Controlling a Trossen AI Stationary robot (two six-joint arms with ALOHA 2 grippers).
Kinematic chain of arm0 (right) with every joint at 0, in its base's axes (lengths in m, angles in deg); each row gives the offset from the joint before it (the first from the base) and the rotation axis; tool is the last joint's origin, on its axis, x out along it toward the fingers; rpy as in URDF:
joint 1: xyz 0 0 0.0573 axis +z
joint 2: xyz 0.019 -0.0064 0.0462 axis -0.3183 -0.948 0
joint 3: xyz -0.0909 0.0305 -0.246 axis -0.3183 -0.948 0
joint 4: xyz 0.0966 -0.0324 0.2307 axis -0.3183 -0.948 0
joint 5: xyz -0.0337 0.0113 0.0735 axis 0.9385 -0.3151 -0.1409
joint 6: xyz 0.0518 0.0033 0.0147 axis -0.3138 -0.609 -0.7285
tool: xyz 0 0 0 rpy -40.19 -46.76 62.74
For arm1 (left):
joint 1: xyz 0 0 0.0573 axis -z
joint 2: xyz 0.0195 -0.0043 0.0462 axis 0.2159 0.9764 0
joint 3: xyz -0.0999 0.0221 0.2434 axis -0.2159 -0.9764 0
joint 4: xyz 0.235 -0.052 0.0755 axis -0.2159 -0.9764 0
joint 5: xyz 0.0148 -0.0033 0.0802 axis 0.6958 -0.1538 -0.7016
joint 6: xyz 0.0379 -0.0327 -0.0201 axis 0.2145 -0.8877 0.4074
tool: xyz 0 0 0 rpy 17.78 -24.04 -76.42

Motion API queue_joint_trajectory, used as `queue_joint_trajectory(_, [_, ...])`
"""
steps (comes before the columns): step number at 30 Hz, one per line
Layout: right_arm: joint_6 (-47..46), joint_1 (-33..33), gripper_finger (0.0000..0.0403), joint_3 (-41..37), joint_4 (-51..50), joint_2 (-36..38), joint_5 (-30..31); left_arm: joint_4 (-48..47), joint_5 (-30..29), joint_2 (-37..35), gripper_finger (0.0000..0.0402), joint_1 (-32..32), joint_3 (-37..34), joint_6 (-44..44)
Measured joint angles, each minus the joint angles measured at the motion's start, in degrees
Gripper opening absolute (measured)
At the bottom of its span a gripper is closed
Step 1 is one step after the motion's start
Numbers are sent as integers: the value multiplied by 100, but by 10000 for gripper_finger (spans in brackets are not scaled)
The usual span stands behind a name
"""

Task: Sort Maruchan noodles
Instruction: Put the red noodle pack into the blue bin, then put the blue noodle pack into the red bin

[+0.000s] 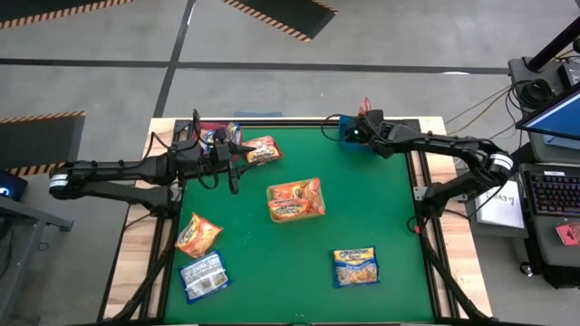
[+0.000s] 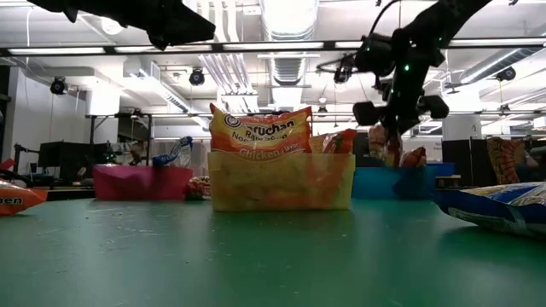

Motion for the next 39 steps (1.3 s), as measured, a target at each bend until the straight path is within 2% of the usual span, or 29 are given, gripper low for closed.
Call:
queue_joint_trajectory(11, [-405, -2, 42, -97, 19, -989, -117, -3, 0, 2, 164, 1, 0, 0])
queue_joint_trajectory(20, [-347, -39, 96, 56, -54, -1327, -198, -4, 0, 4, 164, 1, 0, 0])
queue_joint_trajectory(31, [-263, -98, 179, 398, -965, -785, -239, -8, 0, 4, 164, 2, 0, 0])
queue_joint_trajectory(35, [-242, -73, 193, 592, -1315, -466, -254, -19, 0, 4, 164, 1, 0, 0])
queue_joint_trajectory(39, [-27, 119, 196, 643, -1333, -16, -617, -85, 0, 7, 164, 2, 0, 0])
